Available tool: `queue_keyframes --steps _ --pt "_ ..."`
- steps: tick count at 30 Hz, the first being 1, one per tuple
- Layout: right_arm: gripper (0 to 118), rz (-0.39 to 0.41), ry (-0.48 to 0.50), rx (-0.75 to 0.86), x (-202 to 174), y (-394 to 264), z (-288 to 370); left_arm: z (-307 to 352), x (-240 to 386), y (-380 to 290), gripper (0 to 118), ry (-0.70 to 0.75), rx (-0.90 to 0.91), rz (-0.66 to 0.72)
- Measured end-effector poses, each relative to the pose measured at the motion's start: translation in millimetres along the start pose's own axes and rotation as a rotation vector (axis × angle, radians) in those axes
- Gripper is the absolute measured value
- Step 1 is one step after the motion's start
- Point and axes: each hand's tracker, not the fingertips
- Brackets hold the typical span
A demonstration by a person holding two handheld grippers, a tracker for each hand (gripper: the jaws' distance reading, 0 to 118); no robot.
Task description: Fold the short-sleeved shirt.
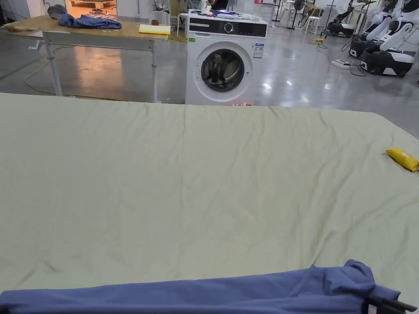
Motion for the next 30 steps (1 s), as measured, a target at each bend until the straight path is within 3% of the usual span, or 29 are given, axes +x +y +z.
queue_keyframes --steps 3,5,7,9,10,11,12,13,16,19,20,21,22,23,24,27,30 --pt "3 -0.009 -0.011 -0.011 6 -17 -19 -15 -4 -18 9 0.005 -0.032 0.011" --pt "9 0.01 -0.027 0.003 11 -24 -30 -22 -4 -24 13 0.067 -0.059 -0.02" --pt "17 0.036 -0.038 0.011 6 -23 -31 -20 1 -22 19 0.037 0.0 -0.027" --pt "48 0.089 -0.034 0.026 -5 -17 -24 -13 13 -12 58 0.102 0.004 -0.065" --pt "70 0.13 -0.051 0.036 -14 -12 -17 -4 20 -7 74 0.12 0.039 -0.085" --pt "99 0.165 -0.064 0.07 -23 -9 -8 8 27 -1 80 0.098 0.107 -0.092" --pt "114 0.2 -0.06 0.131 -33 -7 4 20 35 6 80 0.07 0.167 -0.096" --pt "118 0.227 -0.039 0.214 -43 -5 18 30 38 9 80 0.056 0.228 -0.081" --pt "118 0.294 -0.007 0.477 -77 -9 60 61 62 11 80 0.05 0.434 -0.044" --pt "115 0.29 0.036 0.806 -102 -28 92 87 97 0 80 0.141 0.666 -0.074" --pt "107 0.287 0.06 0.899 -109 -38 101 93 106 -9 75 0.186 0.76 -0.081" --pt "97 0.277 0.056 0.962 -118 -45 107 98 114 -16 62 0.205 0.829 -0.086" --pt "79 0.278 0.041 0.997 -127 -50 110 99 120 -23 36 0.225 0.872 -0.092" --pt "38 0.297 0.026 1.008 -134 -53 111 100 126 -27 2 0.269 0.89 -0.116" --pt "0 0.323 0.006 0.991 -140 -56 109 100 132 -28 0 0.315 0.892 -0.164" --pt "0 0.36 0.039 0.923 -142 -57 107 108 137 -26 0 0.273 0.871 -0.226" --pt "0 0.348 0.006 0.951 -144 -63 106 108 143 -27 0 0.322 0.877 -0.255"
